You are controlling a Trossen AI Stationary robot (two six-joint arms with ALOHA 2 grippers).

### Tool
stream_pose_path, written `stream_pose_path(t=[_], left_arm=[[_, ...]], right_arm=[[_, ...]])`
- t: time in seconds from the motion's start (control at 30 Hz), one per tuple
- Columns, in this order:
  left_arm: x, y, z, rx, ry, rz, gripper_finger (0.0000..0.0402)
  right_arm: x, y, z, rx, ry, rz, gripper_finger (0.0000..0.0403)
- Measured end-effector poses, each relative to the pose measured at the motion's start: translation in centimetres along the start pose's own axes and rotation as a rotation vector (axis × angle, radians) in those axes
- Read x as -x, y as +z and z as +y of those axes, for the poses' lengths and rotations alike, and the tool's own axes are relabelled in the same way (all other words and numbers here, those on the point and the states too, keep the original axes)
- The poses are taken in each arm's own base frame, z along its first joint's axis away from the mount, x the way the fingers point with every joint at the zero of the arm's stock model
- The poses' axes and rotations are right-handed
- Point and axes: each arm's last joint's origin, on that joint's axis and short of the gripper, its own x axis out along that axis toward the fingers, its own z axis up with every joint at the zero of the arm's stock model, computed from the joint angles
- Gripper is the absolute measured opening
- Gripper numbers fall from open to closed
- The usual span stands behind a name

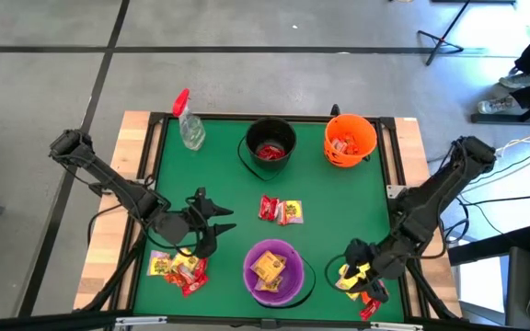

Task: Organize candy in baskets
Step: Put the orange candy pack into the orange bucket

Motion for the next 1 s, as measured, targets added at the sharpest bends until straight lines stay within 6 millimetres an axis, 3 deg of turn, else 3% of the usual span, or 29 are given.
stream_pose_path(t=[0.17, 0.4, 0.8, 1.0], left_arm=[[0.0, 0.0, 0.0, -0.025, 0.0, 0.0, 0.0172], [0.0, 0.0, 0.0, -0.027, -0.001, 0.001, 0.0172], [0.3, -0.2, -0.2, -0.046, -0.014, 0.011, 0.0172], [0.2, -0.2, -0.2, -0.046, -0.012, 0.01, 0.0172]], right_arm=[[0.0, -0.6, 0.0, 0.008, -0.04, 0.001, 0.0207], [-0.1, -1.6, -0.6, -0.124, -0.17, -0.016, 0.0207], [-6.2, -4.0, -2.1, -0.258, -0.273, 0.343, 0.0207], [-7.2, -3.8, -1.1, -0.337, -0.248, 0.459, 0.0207]])
